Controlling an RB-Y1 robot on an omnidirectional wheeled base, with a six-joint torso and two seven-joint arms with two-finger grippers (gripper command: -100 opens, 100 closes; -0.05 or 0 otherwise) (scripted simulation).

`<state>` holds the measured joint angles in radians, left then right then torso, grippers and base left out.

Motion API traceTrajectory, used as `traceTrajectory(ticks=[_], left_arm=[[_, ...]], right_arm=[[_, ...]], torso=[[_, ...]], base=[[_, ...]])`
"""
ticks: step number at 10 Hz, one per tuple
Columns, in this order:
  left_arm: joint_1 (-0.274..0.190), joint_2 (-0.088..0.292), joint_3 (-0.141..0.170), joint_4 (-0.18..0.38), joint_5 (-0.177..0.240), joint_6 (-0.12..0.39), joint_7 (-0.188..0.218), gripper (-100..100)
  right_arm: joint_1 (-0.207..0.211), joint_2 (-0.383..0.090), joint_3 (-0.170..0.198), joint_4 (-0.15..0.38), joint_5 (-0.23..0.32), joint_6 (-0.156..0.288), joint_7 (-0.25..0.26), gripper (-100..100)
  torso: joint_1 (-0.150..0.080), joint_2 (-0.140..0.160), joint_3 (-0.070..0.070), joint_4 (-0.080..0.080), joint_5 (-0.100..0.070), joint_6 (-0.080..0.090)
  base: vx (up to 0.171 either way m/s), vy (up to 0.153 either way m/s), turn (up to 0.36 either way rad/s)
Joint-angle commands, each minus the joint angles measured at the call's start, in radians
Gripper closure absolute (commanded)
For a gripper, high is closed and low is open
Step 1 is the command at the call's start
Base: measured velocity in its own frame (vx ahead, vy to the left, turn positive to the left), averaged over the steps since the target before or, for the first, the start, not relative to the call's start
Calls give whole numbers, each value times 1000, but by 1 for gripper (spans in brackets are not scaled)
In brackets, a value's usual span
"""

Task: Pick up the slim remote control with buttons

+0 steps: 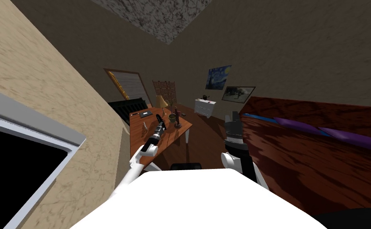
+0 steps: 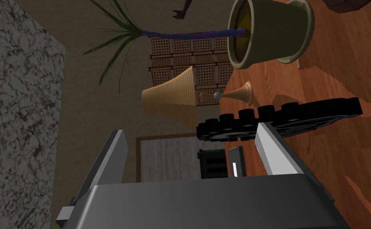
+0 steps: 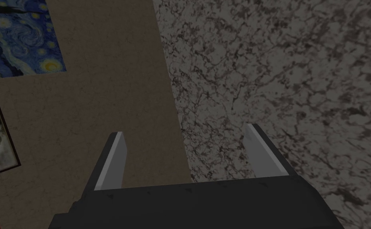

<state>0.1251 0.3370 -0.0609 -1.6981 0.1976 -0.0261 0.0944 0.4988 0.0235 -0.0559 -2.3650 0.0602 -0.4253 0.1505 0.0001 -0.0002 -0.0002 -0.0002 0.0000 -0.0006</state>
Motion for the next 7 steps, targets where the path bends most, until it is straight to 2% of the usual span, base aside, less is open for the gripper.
traceTrajectory(ticks=[1,2,3,5,6,7], left_arm=[[-28,25,3,50,28,50,17,-100],[-28,25,3,65,28,69,17,-100],[-54,48,7,120,54,91,32,-100],[-54,48,7,122,54,121,32,-100],[-79,72,11,174,80,154,47,-100],[-79,72,11,178,80,174,47,-100]], right_arm=[[0,0,0,0,0,0,0,0],[0,0,0,0,0,0,0,0],[0,0,0,0,0,0,0,0],[0,0,0,0,0,0,0,0],[0,0,0,0,0,0,0,0],[0,0,0,0,0,0,0,0]], torso=[[0,0,0,0,0,0],[0,0,0,0,0,0],[0,0,0,0,0,0],[0,0,0,0,0,0],[0,1,0,0,0,0],[0,0,0,0,0,0]], base=[[3,-7,-104],[3,-4,-77],[1,-8,-129],[0,-2,-36],[-1,-7,-120],[-1,-3,-75]])
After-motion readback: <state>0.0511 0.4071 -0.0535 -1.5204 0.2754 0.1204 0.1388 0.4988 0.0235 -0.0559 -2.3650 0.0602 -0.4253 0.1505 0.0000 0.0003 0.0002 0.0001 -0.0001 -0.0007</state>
